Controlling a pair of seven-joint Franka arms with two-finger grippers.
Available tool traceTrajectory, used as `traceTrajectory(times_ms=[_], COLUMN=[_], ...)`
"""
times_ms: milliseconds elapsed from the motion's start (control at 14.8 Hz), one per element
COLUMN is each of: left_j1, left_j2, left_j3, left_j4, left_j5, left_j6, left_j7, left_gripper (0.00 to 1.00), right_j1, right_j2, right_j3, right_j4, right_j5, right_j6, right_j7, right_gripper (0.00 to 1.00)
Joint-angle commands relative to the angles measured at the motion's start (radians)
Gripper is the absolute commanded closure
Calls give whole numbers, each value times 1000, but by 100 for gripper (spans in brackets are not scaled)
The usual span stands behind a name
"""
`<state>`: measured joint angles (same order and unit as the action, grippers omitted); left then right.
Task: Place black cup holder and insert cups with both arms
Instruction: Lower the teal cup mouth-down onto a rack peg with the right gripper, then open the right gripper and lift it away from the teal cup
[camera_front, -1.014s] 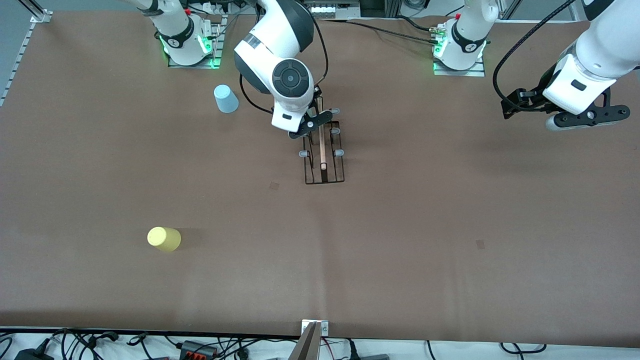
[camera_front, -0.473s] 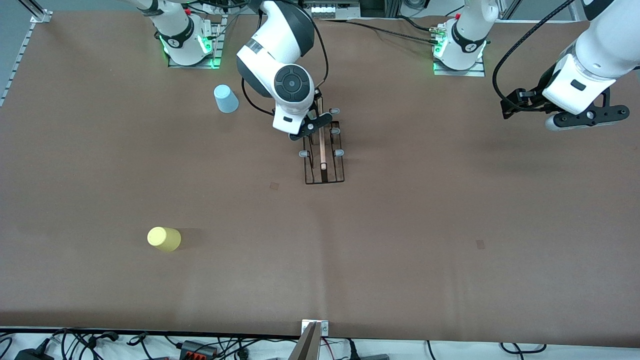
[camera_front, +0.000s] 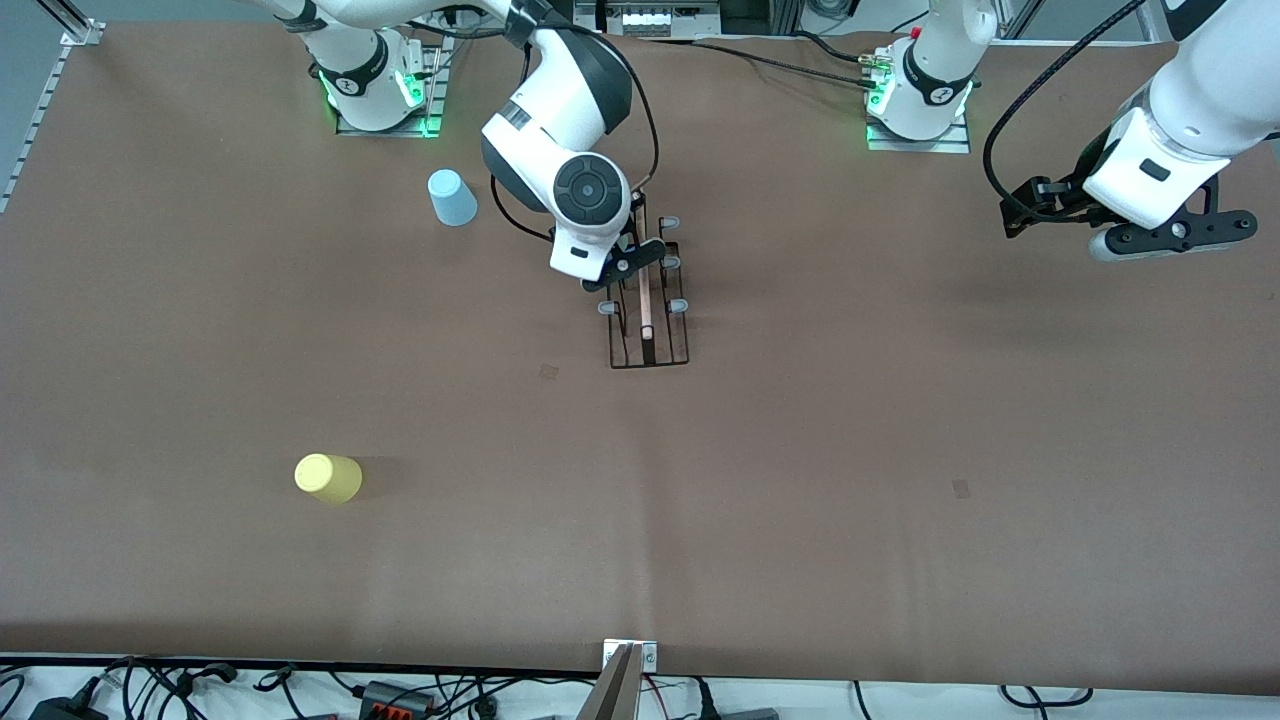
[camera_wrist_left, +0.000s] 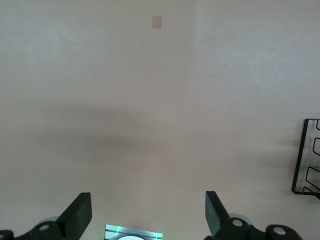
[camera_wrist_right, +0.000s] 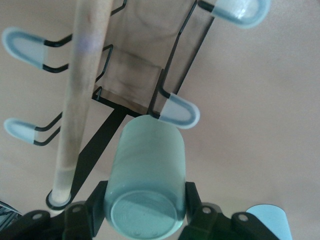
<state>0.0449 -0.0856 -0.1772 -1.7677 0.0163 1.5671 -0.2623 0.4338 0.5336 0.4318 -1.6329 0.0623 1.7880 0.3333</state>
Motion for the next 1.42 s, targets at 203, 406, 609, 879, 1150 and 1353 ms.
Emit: traceTrajectory(times_ms=[203, 406, 609, 879, 1150, 1353], left_j1=[-5, -5, -2, 0, -2, -2], left_j2=[9, 7, 7, 7, 7, 7], left_j3=[5, 5, 7, 7, 7, 7], left_j4=[24, 24, 22, 22, 22, 22], left_j5=[-18, -18, -18, -24, -24, -24], left_j6=[-12, -12, -13, -15, -15, -15], left_j7=[23, 21, 23, 25, 23, 23], left_gripper=[0, 0, 0, 0, 0, 0], right_j1=[-4, -7, -46, -115, -197, -249], right_j2=[-26, -95, -188, -190, -91, -5], right_j3=[-1, -16, -129, -287, -366, -375], right_j4=[27, 47, 60, 146, 201, 280], right_j5=[2, 1, 1, -6, -21, -70], right_j6=[2, -9, -62, -88, 14, 69], right_j7=[72, 75, 84, 72, 52, 1], right_gripper=[0, 0, 0, 0, 0, 0])
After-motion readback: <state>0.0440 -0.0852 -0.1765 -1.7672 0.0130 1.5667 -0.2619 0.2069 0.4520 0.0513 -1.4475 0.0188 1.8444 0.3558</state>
